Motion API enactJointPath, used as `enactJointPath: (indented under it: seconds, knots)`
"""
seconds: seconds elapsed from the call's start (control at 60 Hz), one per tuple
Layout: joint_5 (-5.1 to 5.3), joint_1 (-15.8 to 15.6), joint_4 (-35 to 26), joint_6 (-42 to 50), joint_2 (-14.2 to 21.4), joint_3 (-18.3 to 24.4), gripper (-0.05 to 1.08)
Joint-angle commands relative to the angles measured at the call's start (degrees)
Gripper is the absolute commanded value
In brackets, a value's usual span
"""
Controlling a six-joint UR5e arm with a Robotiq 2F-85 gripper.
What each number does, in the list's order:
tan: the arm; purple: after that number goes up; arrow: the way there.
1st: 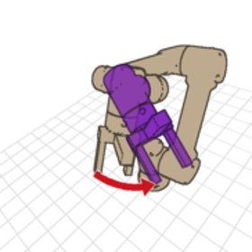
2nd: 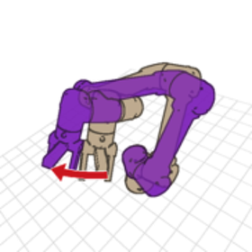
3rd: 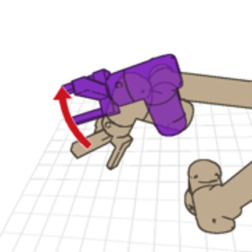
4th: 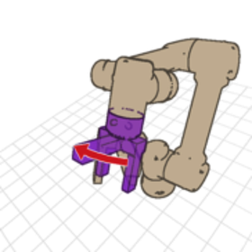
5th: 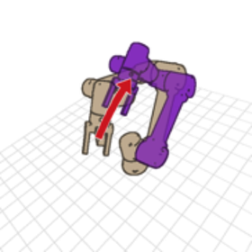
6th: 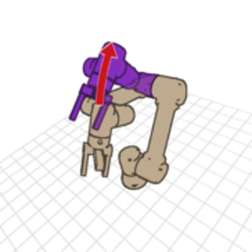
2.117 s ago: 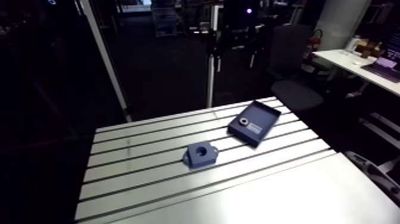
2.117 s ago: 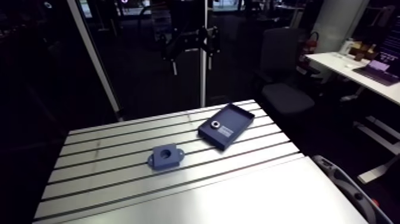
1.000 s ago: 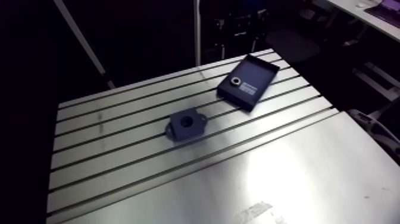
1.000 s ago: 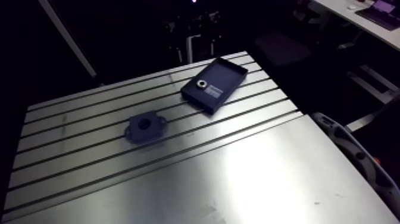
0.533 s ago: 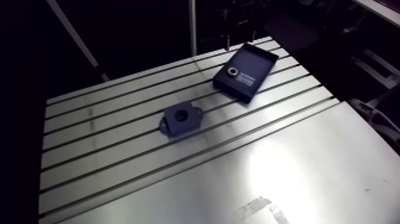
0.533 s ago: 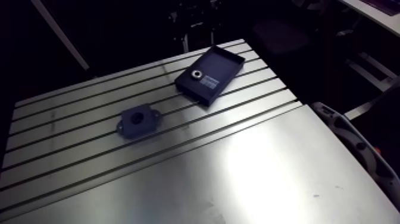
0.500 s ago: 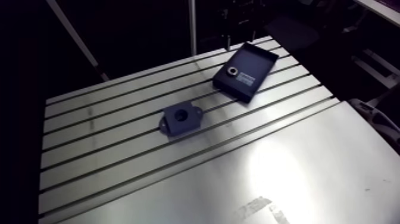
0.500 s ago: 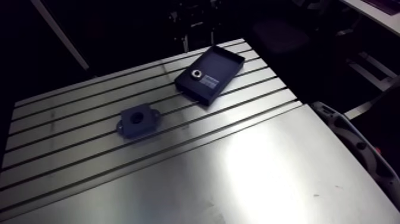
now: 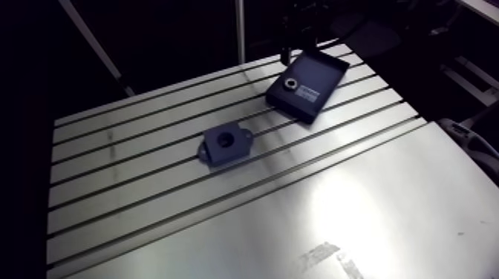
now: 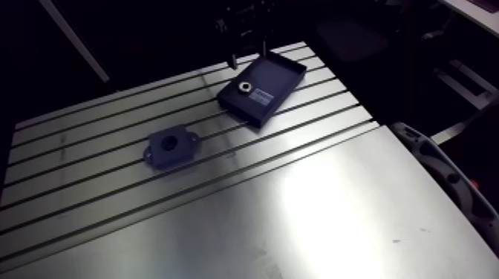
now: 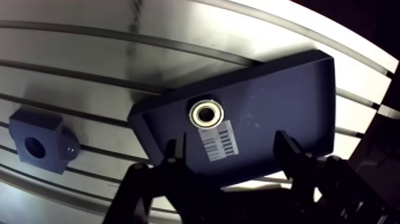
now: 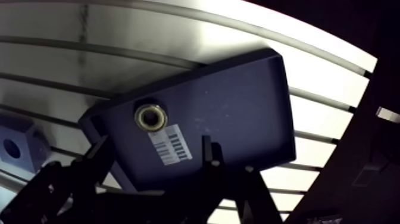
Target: Pick up the bearing and press it into the housing until flush.
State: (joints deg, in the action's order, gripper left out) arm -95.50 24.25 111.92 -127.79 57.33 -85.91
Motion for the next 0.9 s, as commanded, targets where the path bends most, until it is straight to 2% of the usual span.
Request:
enactJointPath:
  seconds: [0.017,0.1,0.167,0.317,0.65,0.9]
  knots:
    - [-0.07,0.0,1.2,-0.8,0.0,-2.6,0.2]
    - [0.0,0.1,2.4,-0.9,0.0,-3.4,0.22]
    - [0.17,0.1,4.5,-1.6,0.0,-4.7,0.27]
    - [0.02,0.0,7.8,-2.9,0.0,-6.7,0.28]
    - [0.35,0.1,8.7,-3.0,-0.1,-6.9,0.28]
    - [1.47,-0.2,9.3,-3.1,-0.1,-6.9,0.28]
